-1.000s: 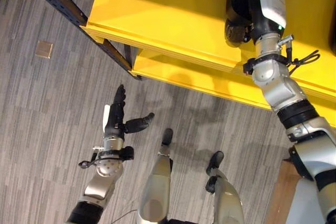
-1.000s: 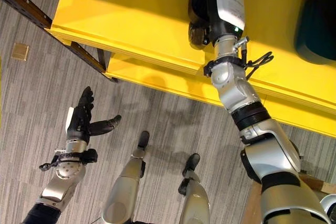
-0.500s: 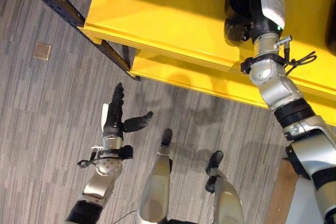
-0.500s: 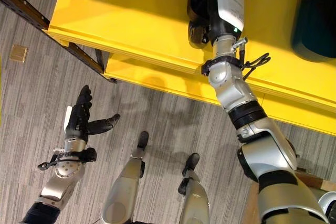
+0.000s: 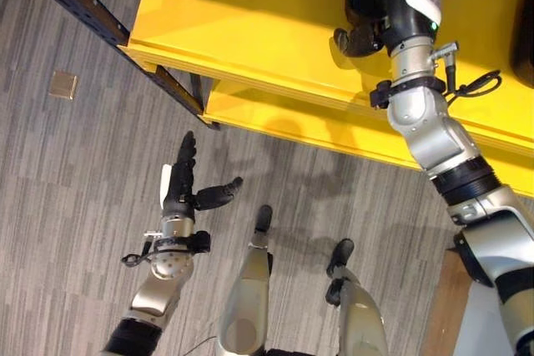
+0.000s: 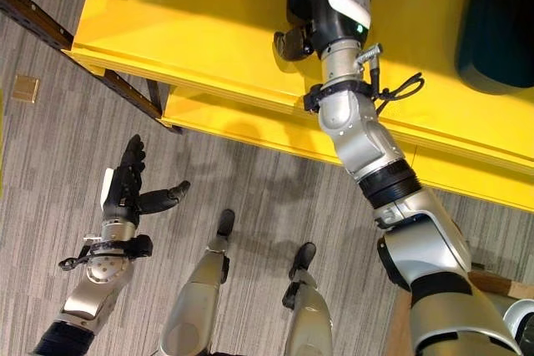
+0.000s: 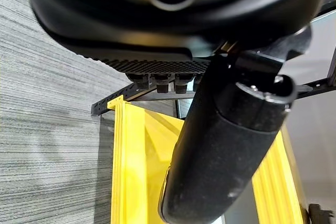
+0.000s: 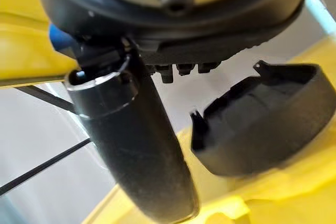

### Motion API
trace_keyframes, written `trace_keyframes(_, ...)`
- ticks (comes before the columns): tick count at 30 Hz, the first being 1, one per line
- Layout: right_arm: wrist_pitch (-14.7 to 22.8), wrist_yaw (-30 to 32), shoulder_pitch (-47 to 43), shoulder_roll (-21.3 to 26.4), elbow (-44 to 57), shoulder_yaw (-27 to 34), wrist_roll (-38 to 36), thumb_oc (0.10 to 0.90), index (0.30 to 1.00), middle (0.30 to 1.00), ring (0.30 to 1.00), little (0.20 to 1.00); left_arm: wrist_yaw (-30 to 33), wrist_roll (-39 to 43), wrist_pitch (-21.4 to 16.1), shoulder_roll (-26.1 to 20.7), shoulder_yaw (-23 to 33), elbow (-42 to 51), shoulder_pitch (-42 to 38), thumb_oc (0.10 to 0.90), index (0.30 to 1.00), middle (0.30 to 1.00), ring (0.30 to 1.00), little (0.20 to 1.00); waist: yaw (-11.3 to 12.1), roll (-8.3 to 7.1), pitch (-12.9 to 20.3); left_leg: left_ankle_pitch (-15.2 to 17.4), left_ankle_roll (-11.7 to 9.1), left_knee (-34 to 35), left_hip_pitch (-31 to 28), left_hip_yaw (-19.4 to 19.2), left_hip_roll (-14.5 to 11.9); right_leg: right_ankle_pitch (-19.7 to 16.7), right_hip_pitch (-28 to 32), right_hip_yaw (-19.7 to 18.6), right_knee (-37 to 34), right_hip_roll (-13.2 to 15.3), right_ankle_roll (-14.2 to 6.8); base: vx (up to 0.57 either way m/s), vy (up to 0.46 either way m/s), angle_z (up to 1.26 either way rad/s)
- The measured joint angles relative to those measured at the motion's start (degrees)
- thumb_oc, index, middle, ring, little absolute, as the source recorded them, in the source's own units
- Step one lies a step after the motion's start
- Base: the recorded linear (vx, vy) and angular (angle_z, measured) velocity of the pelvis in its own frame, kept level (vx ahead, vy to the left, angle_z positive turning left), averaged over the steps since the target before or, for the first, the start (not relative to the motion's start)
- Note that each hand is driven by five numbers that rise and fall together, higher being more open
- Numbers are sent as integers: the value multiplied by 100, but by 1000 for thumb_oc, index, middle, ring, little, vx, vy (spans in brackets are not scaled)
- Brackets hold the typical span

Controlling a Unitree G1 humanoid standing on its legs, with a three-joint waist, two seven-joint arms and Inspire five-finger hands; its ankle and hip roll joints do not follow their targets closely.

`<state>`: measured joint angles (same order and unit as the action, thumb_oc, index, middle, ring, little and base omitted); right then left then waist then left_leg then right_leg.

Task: Move parts from the plastic box to the shelf.

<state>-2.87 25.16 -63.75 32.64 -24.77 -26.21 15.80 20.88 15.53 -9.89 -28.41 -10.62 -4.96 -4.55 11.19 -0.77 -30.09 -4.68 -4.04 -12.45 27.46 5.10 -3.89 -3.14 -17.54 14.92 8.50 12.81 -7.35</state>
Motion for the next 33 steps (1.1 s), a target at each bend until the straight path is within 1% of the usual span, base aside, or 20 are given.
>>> trace_keyframes(3, -2, -93, 17, 1, 17, 1, 130, 900, 1000, 1000, 1000, 1000, 0, -2, 0, 0, 20, 0, 48, 900, 1000, 1000, 1000, 1000, -8, 0, 0, 0, 0, -25, 0, -1, 1, -6, 4, -5, 17, 2, -5, 0, 0, 0)
trace_keyframes(6, -2, -125, 225, 11, 400, 23, 228, 900, 1000, 1000, 1000, 1000, -1, -11, 4, 0, 23, 0, 92, 900, 1000, 1000, 1000, 1000, -12, 0, 0, -1, 2, -32, -30, -11, 2, -10, 24, -17, 31, 0, -10, -12, 1, 0)
trace_keyframes(12, 2, -170, 534, 21, 851, 88, 340, 900, 1000, 1000, 1000, 1000, -20, -17, 21, 1, 75, 2, 102, 900, 1000, 1000, 1000, 1000, -32, 0, 0, -4, 8, -30, -145, -13, 0, -11, 129, -22, 46, -17, -11, -20, -3, 0)
trace_keyframes(14, 7, -176, 796, 23, 1125, 224, 376, 900, 1000, 1000, 1000, 1000, -30, -17, 39, 0, 102, 2, 121, 900, 1000, 1000, 1000, 1000, -25, 0, 0, -1, 11, -16, -226, -3, 5, -9, 231, -13, 24, -15, -9, -9, -1, 2)
trace_keyframes(17, 20, -181, 1082, 34, 1572, 375, 435, 900, 1000, 1000, 1000, 1000, -31, -22, 86, -1, 194, 7, 129, 900, 1000, 1000, 1000, 1000, -77, -2, 1, 11, 14, -8, -345, -11, 4, -14, 353, -18, -17, -16, -14, 0, 0, 0)
trace_keyframes(20, 171, -176, 1510, 26, 2082, 674, 447, 900, 1000, 1000, 1000, 1000, -36, -33, 119, 1, 200, 11, 179, 900, 1000, 1000, 1000, 1000, -152, -19, 11, 44, 28, 0, -500, -26, 5, -17, 523, -20, -70, -22, -16, 0, -3, -2)
trace_keyframes(23, 222, -180, 1839, 25, 2481, 890, 447, 900, 1000, 1000, 1000, 1000, -105, -60, 128, 11, 197, 19, 169, 900, 1000, 1000, 1000, 1000, -224, -25, 14, 45, 24, 78, -673, -58, -10, -63, 700, -28, -209, -38, -11, 16, -10, -6)
trace_keyframes(25, 328, -177, 2237, -18, 2854, 1001, 449, 900, 1000, 1000, 1000, 1000, -132, -72, 127, 5, 270, 110, 325, 900, 1000, 1000, 1000, 1000, -306, -121, 73, 48, 23, 197, -874, -135, -19, -118, 889, -42, -382, -50, -27, 24, -7, -13)
trace_keyframes(26, 394, -168, 2309, -35, 2890, 1006, 453, 900, 1000, 1000, 1000, 1000, -140, -73, 126, 4, 310, 122, 377, 900, 1000, 1000, 1000, 1000, -346, -172, 152, 59, 22, 196, -860, -160, -30, -127, 886, -48, -435, -46, -24, 35, -4, -15)
trace_keyframes(27, 421, -191, 2434, -46, 2993, 1090, 451, 900, 1000, 1000, 1000, 1000, -155, -76, 148, 14, 334, 125, 373, 900, 1000, 1000, 1000, 1000, -443, -227, 189, 62, 22, 214, -902, -192, -51, -178, 928, -76, -497, -68, -18, 83, -7, -19)
trace_keyframes(28, 494, -203, 2956, -210, 3290, 1393, 447, 900, 1000, 1000, 1000, 1000, -211, -124, 220, 20, 360, 125, 413, 900, 1000, 1000, 1000, 1000, -469, -323, 249, 49, 14, 338, -1123, -258, -67, -219, 1104, -144, -621, -104, -29, 72, -4, -23)
trace_keyframes(29, 516, -203, 3102, -249, 3359, 1432, 444, 900, 1000, 1000, 1000, 1000, -229, -124, 228, 23, 392, 125, 468, 900, 1000, 1000, 1000, 1000, -488, -359, 309, 56, 13, 387, -1188, -310, -76, -219, 1125, -174, -651, -105, -29, 87, -7, -23)
trace_keyframes(30, 627, -225, 3605, -398, 3643, 1659, 437, 900, 1000, 1000, 1000, 1000, -271, -127, 248, 57, 411, 129, 552, 900, 1000, 1000, 1000, 1000, -504, -386, 388, 57, 3, 499, -1356, -347, -80, -221, 1274, -190, -735, -103, -32, 41, -8, -17)
trace_keyframes(31, 664, -208, 3865, -455, 3755, 1699, 426, 900, 1000, 1000, 1000, 1000, -289, -132, 248, 59, 407, 127, 636, 900, 1000, 1000, 1000, 1000, -583, -418, 512, 60, 1, 535, -1390, -364, -85, -228, 1300, -191, -794, -110, -42, 51, -10, -10)
trace_keyframes(33, 746, -240, 4124, -457, 3772, 1723, 421, 900, 1000, 1000, 1000, 1000, -316, -153, 252, 79, 394, 120, 754, 900, 1000, 1000, 1000, 1000, -772, -421, 749, 54, -12, 601, -1406, -384, -105, -234, 1299, -197, -845, -123, -40, 40, -12, -8)
